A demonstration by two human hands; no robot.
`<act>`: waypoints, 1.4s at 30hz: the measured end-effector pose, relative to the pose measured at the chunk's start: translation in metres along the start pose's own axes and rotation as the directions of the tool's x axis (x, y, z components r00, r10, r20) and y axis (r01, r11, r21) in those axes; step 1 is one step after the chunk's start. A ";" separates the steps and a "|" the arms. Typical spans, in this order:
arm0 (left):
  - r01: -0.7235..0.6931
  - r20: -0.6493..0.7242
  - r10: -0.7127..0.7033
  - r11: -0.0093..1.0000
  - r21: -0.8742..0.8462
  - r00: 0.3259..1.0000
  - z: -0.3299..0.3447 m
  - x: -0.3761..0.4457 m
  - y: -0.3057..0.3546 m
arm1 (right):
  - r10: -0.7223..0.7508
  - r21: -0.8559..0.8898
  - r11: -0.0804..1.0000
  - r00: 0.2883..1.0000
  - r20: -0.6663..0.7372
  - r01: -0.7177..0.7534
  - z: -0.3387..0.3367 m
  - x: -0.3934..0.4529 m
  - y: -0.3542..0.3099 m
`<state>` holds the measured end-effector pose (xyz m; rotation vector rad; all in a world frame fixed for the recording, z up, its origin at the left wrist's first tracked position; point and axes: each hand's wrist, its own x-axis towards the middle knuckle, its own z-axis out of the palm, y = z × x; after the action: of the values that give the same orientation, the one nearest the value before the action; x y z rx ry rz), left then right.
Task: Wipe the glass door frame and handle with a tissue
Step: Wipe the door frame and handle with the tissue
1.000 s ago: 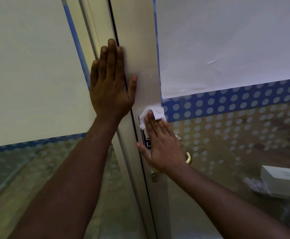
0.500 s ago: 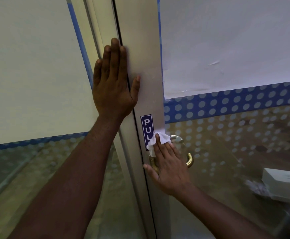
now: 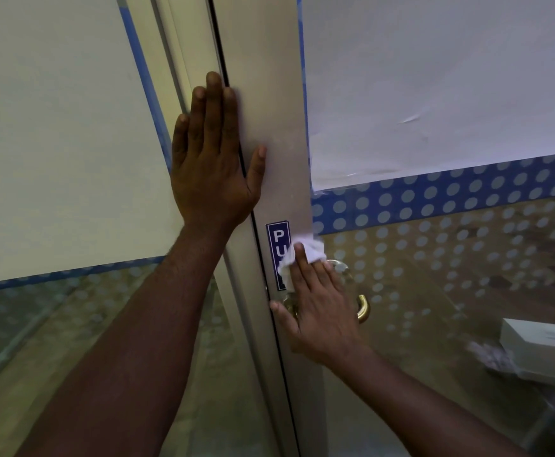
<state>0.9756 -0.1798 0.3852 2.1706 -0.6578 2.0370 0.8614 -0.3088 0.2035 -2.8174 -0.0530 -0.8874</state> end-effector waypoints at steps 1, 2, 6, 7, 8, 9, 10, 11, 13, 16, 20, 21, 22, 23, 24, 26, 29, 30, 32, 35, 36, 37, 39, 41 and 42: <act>0.001 -0.005 -0.001 1.000 0.000 1.000 0.000 0.000 0.000 | -0.014 -0.013 1.000 0.998 -0.057 0.013 -0.011 0.014 -0.003; 0.001 -0.012 -0.002 1.000 -0.001 1.000 0.001 0.000 0.000 | -0.025 -0.034 0.999 0.994 -0.110 0.021 -0.023 0.029 -0.006; -0.001 -0.024 0.001 1.000 -0.006 1.000 0.003 0.001 -0.001 | -0.050 -0.096 0.995 0.994 -0.097 0.041 -0.038 0.041 -0.004; -0.002 -0.026 0.002 1.000 -0.005 1.000 0.002 0.001 -0.001 | -0.057 -0.093 0.994 0.998 -0.033 0.054 -0.034 0.030 -0.001; -0.002 -0.026 0.002 1.000 -0.005 1.000 0.002 0.001 -0.001 | -0.062 -0.087 0.994 0.997 0.043 0.065 -0.027 0.017 0.001; -0.002 -0.024 0.001 1.000 -0.006 1.000 0.002 0.002 -0.001 | -0.062 -0.092 0.993 0.991 0.115 0.073 -0.022 0.004 0.003; -0.001 -0.022 0.001 1.000 -0.006 1.000 0.001 0.001 -0.001 | -0.063 -0.117 0.990 0.985 0.160 0.083 -0.019 -0.005 0.006; 0.000 -0.022 0.000 1.000 -0.005 1.000 0.001 0.001 0.000 | -0.065 -0.141 0.986 0.982 0.175 0.091 -0.017 -0.007 0.008; 0.000 -0.026 0.000 1.000 0.001 1.000 0.001 0.000 0.000 | -0.073 -0.147 0.985 0.991 0.113 0.090 -0.028 0.012 0.006; 0.003 -0.029 -0.003 1.000 0.008 1.000 0.002 0.001 -0.001 | -0.128 -0.142 0.983 0.990 -0.062 0.118 -0.050 0.056 -0.005; -0.002 -0.020 0.002 1.000 0.000 1.000 0.002 0.000 -0.001 | -0.228 -0.209 0.945 0.965 0.129 0.252 -0.041 0.023 0.005; 0.000 -0.015 0.000 1.000 -0.001 1.000 0.001 0.000 -0.001 | -0.241 -0.236 0.929 0.950 0.198 0.285 -0.039 0.007 0.010; 0.002 -0.011 -0.002 1.000 -0.002 1.000 0.001 0.000 0.000 | -0.243 -0.257 0.918 0.940 0.239 0.302 -0.040 0.001 0.016; 0.005 -0.008 -0.005 1.000 -0.003 1.000 0.000 0.000 0.000 | -0.232 -0.247 0.925 0.945 0.231 0.287 -0.043 0.006 0.020; 0.007 -0.007 -0.007 1.000 -0.004 1.000 0.000 0.000 0.000 | -0.205 -0.234 0.941 0.963 0.175 0.243 -0.050 0.020 0.019; 0.010 -0.007 -0.010 1.000 0.000 1.000 0.001 0.001 0.000 | -0.179 -0.236 0.955 0.984 0.015 0.178 -0.065 0.054 0.013; 0.006 -0.008 -0.006 1.000 -0.014 1.000 0.001 0.000 0.000 | -0.244 -0.258 0.933 0.968 0.064 0.253 -0.065 0.059 0.013; 0.006 -0.010 -0.006 1.000 -0.013 1.000 0.001 0.000 0.000 | -0.276 -0.247 0.919 0.949 0.156 0.308 -0.056 0.046 0.016; 0.008 -0.006 -0.008 1.000 -0.005 1.000 0.000 0.001 0.000 | -0.311 -0.266 0.872 0.885 0.348 0.411 -0.043 0.016 0.028; 0.008 -0.009 -0.008 1.000 0.001 1.000 -0.001 0.001 0.000 | -0.341 -0.308 0.857 0.902 0.264 0.414 -0.050 0.027 0.041; 0.004 -0.015 -0.004 1.000 0.001 1.000 0.000 0.001 0.001 | -0.334 -0.308 0.874 0.925 0.180 0.375 -0.059 0.038 0.041; 0.005 -0.019 -0.005 1.000 0.002 1.000 0.000 0.000 0.001 | -0.332 -0.308 0.884 0.936 0.115 0.352 -0.066 0.049 0.041; 0.010 -0.027 -0.010 1.000 -0.004 1.000 0.001 0.001 0.001 | -0.364 -0.285 0.879 0.924 0.115 0.382 -0.069 0.056 0.039; 0.016 -0.033 -0.016 1.000 -0.006 0.999 0.002 0.001 0.000 | -0.407 -0.245 0.856 0.886 0.223 0.456 -0.059 0.045 0.038; 0.017 -0.034 -0.017 1.000 -0.005 0.999 0.002 0.001 0.000 | -0.427 -0.232 0.838 0.858 0.283 0.494 -0.054 0.039 0.040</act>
<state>0.9772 -0.1809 0.3859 2.1269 -0.6379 2.0566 0.8663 -0.3592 0.2623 -3.2440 -0.7268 -0.7022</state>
